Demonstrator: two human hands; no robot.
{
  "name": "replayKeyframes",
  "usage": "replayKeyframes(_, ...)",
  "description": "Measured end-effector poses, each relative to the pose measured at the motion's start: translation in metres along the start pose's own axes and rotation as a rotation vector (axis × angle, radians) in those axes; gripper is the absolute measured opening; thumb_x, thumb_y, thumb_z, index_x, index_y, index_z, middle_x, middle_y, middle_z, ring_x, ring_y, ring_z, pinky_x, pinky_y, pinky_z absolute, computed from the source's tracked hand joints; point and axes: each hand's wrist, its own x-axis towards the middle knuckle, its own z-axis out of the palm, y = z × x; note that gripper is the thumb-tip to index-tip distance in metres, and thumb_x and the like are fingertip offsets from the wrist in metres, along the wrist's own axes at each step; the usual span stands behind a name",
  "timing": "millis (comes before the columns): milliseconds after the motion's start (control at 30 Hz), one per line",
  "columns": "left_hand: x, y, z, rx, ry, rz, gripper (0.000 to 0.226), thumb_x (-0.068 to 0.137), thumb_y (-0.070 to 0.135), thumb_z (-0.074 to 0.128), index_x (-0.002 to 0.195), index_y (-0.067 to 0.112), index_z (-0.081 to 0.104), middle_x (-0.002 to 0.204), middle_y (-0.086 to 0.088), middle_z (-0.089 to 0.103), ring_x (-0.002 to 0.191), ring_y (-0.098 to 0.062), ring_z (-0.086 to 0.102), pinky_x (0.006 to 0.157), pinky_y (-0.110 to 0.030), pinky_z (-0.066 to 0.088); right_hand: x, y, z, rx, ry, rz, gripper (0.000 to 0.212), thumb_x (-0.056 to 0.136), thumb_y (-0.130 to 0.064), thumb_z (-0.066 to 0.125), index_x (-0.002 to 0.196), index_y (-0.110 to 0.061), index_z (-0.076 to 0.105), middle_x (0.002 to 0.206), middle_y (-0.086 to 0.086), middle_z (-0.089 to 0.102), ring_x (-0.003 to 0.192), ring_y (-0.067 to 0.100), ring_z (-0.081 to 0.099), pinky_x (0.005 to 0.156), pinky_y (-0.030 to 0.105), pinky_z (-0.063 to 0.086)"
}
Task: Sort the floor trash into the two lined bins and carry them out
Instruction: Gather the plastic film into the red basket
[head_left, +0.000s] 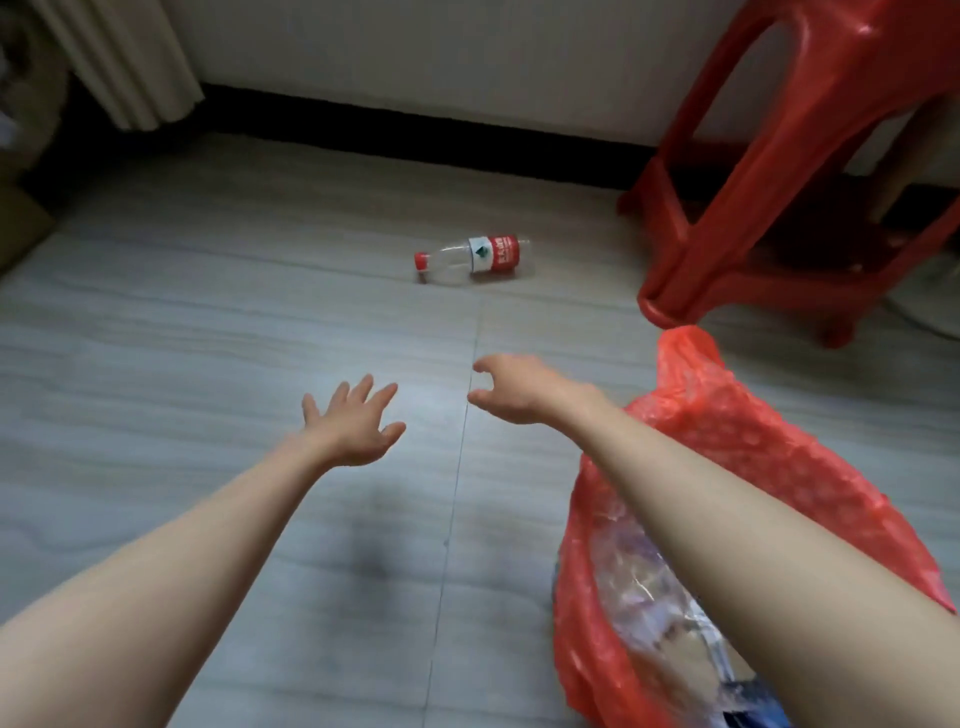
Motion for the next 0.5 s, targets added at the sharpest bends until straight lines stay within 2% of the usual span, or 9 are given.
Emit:
replayKeyframes(133, 0.037, -0.03, 0.036, -0.055, -0.106, -0.011, 0.061, 0.097, 0.048, 0.029, 0.149, 0.033, 0.001, 0.159, 0.001, -0.011, 0.146, -0.025, -0.007, 0.113, -0.058, 0.002, 0.07, 0.004, 0.056, -0.07, -0.175, 0.159, 0.062, 0.093, -0.033, 0.049, 0.147, -0.017, 0.023, 0.152, 0.012, 0.028, 0.138, 0.034, 0.028, 0.111, 0.041, 0.032)
replayKeyframes(233, 0.059, -0.047, 0.061, -0.067, -0.168, 0.008, 0.06, 0.098, 0.047, 0.029, 0.149, 0.033, 0.001, 0.158, 0.001, -0.014, 0.146, -0.025, -0.01, 0.114, -0.057, 0.003, 0.102, 0.012, 0.082, -0.03, -0.172, 0.242, 0.082, 0.089, -0.042, 0.057, 0.15, -0.028, 0.005, 0.159, 0.005, 0.002, 0.145, 0.034, 0.003, 0.112, 0.056, 0.022)
replayKeyframes(333, 0.079, -0.058, 0.084, -0.062, -0.213, 0.044, 0.059, 0.098, 0.047, 0.027, 0.148, 0.035, 0.0, 0.156, 0.0, -0.021, 0.145, -0.026, -0.016, 0.114, -0.058, 0.002, 0.131, 0.021, 0.104, -0.012, -0.189, 0.283, 0.106, 0.076, -0.055, 0.068, 0.148, -0.036, -0.008, 0.158, -0.001, -0.018, 0.145, 0.034, -0.013, 0.108, 0.066, 0.015)
replayKeyframes(400, 0.095, -0.061, 0.089, -0.063, -0.16, 0.076, 0.059, 0.098, 0.047, 0.028, 0.148, 0.038, -0.004, 0.155, 0.0, -0.025, 0.143, -0.028, -0.021, 0.113, -0.059, -0.001, 0.145, 0.027, 0.111, -0.02, -0.243, 0.31, 0.121, 0.066, -0.06, 0.073, 0.146, -0.04, -0.016, 0.154, -0.001, -0.03, 0.143, 0.037, -0.021, 0.106, 0.069, 0.013)
replayKeyframes(500, 0.131, -0.057, 0.082, -0.066, -0.004, 0.109, 0.059, 0.098, 0.044, 0.029, 0.148, 0.036, -0.001, 0.156, -0.002, -0.021, 0.144, -0.028, -0.02, 0.112, -0.059, -0.003, 0.164, 0.032, 0.11, -0.005, -0.316, 0.339, 0.133, 0.059, -0.058, 0.079, 0.141, -0.044, -0.025, 0.148, 0.003, -0.04, 0.138, 0.044, -0.027, 0.102, 0.073, 0.014)
